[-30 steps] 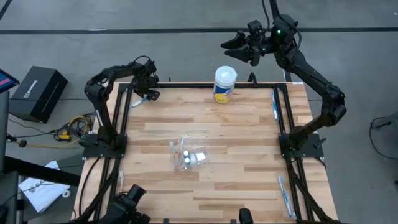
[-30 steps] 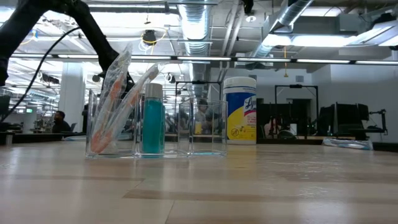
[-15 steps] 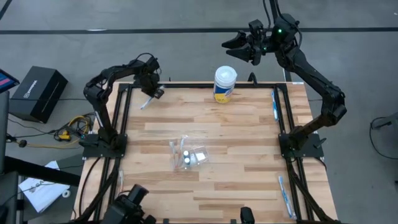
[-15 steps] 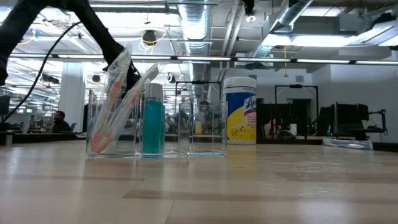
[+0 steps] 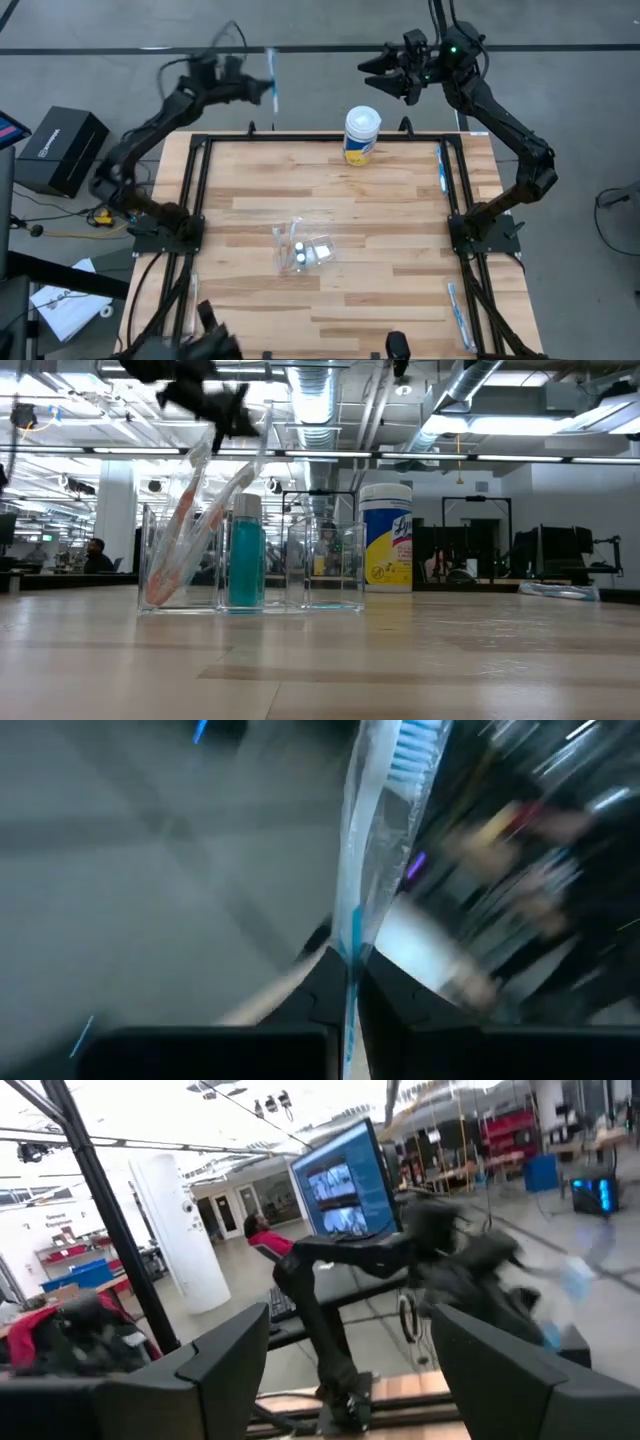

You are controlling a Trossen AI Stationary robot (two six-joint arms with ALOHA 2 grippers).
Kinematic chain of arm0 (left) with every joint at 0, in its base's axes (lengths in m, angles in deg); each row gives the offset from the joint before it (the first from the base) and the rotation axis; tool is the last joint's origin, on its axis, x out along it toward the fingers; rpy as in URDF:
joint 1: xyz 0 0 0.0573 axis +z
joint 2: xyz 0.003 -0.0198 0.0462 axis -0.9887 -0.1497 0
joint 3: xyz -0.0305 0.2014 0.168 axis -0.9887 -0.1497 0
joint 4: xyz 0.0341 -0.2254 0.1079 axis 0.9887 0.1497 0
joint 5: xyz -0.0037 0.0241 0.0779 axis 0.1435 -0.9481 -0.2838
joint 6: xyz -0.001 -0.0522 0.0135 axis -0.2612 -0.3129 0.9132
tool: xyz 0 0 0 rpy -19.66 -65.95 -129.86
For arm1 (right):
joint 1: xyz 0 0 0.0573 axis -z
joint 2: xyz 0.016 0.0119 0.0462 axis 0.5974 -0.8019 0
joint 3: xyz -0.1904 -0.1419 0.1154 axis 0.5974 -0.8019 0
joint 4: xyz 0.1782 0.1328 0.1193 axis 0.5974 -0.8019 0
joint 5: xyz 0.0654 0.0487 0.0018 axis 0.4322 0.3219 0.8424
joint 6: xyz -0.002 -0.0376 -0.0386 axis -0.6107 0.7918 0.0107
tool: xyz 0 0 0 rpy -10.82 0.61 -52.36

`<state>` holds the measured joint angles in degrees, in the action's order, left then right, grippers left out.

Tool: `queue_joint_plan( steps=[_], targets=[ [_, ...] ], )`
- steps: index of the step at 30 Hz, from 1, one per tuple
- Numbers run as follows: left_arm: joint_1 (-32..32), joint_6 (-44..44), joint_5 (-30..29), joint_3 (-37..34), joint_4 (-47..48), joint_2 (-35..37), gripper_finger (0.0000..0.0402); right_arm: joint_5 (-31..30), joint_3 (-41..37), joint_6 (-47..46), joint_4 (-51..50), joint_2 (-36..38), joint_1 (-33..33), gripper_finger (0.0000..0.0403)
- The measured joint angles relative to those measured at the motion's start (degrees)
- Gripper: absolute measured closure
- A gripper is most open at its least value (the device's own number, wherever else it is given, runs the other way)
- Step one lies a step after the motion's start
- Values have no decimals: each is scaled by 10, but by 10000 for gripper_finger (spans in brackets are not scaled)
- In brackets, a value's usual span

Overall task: Pick & Place toothbrushing station
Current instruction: Put the left blue toothbrush into the transparent organizer

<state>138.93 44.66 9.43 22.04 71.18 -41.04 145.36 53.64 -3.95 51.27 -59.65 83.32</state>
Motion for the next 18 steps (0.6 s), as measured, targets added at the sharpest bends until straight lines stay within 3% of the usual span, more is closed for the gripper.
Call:
queue_joint_plan(
  steps=[3, 7, 12, 18],
  targets=[
    [-30, -33, 2, 0, -96, 51, 397, -2, 0, -25, 29, 0, 0, 134],
    [-74, -91, -31, 1, -135, 96, 397, -19, 0, -41, 54, 0, -10, 134],
    [-162, -48, -97, 1, -137, 125, 397, -46, 0, -42, 73, 0, -34, 134],
    [-254, -20, -111, 0, -174, 114, 397, -55, 5, -43, 76, -10, -72, 134]
  ],
)
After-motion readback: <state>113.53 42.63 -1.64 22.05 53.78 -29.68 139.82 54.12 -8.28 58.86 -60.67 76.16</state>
